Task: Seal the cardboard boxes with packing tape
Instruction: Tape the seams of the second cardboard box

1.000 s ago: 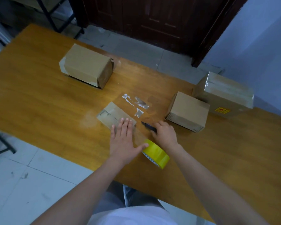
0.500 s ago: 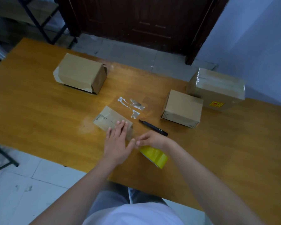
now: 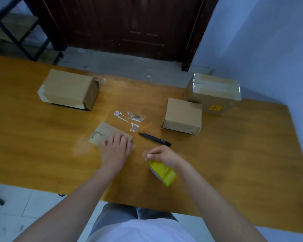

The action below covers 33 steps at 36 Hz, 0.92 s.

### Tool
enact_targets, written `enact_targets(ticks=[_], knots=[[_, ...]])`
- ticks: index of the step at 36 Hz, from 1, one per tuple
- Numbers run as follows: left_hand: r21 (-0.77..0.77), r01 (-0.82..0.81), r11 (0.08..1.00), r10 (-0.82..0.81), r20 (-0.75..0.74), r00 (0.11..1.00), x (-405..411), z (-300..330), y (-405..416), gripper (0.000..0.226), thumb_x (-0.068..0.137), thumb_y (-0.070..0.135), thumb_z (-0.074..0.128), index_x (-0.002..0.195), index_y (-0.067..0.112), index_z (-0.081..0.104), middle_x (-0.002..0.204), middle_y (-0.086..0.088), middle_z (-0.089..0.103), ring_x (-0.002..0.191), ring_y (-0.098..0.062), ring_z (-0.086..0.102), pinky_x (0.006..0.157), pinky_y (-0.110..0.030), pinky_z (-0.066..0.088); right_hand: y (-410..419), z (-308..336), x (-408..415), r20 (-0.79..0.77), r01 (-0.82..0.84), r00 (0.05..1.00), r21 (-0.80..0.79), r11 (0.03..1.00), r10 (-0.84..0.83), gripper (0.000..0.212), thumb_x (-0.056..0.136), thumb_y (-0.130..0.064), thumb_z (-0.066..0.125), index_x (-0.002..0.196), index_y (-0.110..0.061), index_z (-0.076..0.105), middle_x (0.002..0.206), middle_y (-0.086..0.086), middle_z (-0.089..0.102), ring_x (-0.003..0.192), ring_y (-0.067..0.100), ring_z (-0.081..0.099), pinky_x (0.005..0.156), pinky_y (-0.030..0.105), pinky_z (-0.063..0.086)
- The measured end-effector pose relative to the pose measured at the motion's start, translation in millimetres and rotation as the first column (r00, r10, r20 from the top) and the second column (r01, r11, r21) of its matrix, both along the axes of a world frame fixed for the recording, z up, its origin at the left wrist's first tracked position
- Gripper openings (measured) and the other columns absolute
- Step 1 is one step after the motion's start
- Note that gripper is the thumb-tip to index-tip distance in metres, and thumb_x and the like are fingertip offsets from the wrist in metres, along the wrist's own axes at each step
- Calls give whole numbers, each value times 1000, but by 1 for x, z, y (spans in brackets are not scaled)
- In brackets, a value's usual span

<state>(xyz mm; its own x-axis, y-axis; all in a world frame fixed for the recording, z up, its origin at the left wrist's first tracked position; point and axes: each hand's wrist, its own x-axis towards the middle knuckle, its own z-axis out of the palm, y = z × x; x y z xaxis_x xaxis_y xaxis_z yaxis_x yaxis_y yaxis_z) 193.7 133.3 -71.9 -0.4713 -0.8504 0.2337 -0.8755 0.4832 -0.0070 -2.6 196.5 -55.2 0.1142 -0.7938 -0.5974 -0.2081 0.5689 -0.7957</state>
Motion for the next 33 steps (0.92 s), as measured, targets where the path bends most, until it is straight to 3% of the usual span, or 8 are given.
enact_targets(ticks=[4, 9, 13, 17, 22, 27, 30, 33], knots=[[-16, 78, 997, -78, 31, 996, 8, -14, 2, 36, 76, 26, 68, 102, 5, 55, 105, -15, 50, 89, -31, 41, 74, -40, 28, 0, 2, 4, -18, 21, 1000, 0, 1000, -21, 9, 88, -20, 65, 85, -17, 74, 84, -11, 69, 86, 0, 59, 82, 12, 42], [128, 34, 991, -35, 10, 999, 4, -7, 6, 38, 75, 20, 56, 109, 3, 54, 110, -14, 41, 96, -32, 38, 79, -42, 28, 1, 4, 6, -41, 71, 997, 11, 997, -71, 10, 89, -20, 65, 84, -18, 73, 85, -10, 68, 85, 0, 59, 79, 12, 42], [337, 10, 941, -29, 52, 998, 1, 8, -6, 49, 76, 45, 68, 103, 7, 53, 106, -14, 51, 95, -31, 43, 80, -40, 30, 2, 7, 5, -50, 126, 991, 16, 992, -125, 14, 89, -15, 63, 93, -7, 74, 91, -4, 69, 82, -5, 60, 73, 3, 41], [373, 96, 923, -131, 70, 989, 1, 8, -22, 46, 81, 35, 66, 115, 8, 53, 133, -16, 46, 119, -31, 34, 94, -46, 27, 2, 11, 9, -63, 157, 986, 35, 987, -155, 12, 90, -16, 63, 90, -10, 73, 92, -3, 69, 84, -2, 60, 77, 10, 41], [564, 115, 817, -209, 104, 972, -3, 17, -30, 62, 99, 48, 28, 151, 16, 15, 161, -2, 2, 147, -22, -10, 116, -51, -2, 1, 18, 15, -94, 190, 978, 45, 981, -185, 13, 91, -15, 61, 87, -11, 73, 91, -2, 69, 89, 5, 60, 85, 16, 41], [668, 304, 679, -419, 13, 908, 17, 34, -55, 115, 60, 95, 10, 149, 28, -18, 159, 8, -14, 142, -15, -27, 107, -49, -26, 2, 25, 16, -123, 269, 957, 51, 962, -261, 18, 90, -12, 61, 76, -17, 71, 107, 4, 70, 104, 11, 61, 89, 15, 42], [738, 375, 561, -623, 78, 778, 30, 42, -77, 115, 64, 88, 44, 151, 34, -8, 160, 9, -6, 145, -16, -18, 112, -52, -19, 4, 27, 17, -107, 339, 937, 44, 940, -333, 23, 90, -9, 61, 71, -19, 71, 94, -6, 72, 101, 6, 63, 93, 21, 45], [719, 415, 557, -701, 140, 700, 31, 45, -89, 108, 74, 62, 67, 151, 35, -4, 159, 7, 5, 146, -20, 3, 116, -49, -1, 0, 37, 20, -91, 399, 913, -1, 917, -398, 21, 89, -6, 61, 73, -15, 70, 79, -14, 71, 83, -3, 63, 80, 16, 45]])
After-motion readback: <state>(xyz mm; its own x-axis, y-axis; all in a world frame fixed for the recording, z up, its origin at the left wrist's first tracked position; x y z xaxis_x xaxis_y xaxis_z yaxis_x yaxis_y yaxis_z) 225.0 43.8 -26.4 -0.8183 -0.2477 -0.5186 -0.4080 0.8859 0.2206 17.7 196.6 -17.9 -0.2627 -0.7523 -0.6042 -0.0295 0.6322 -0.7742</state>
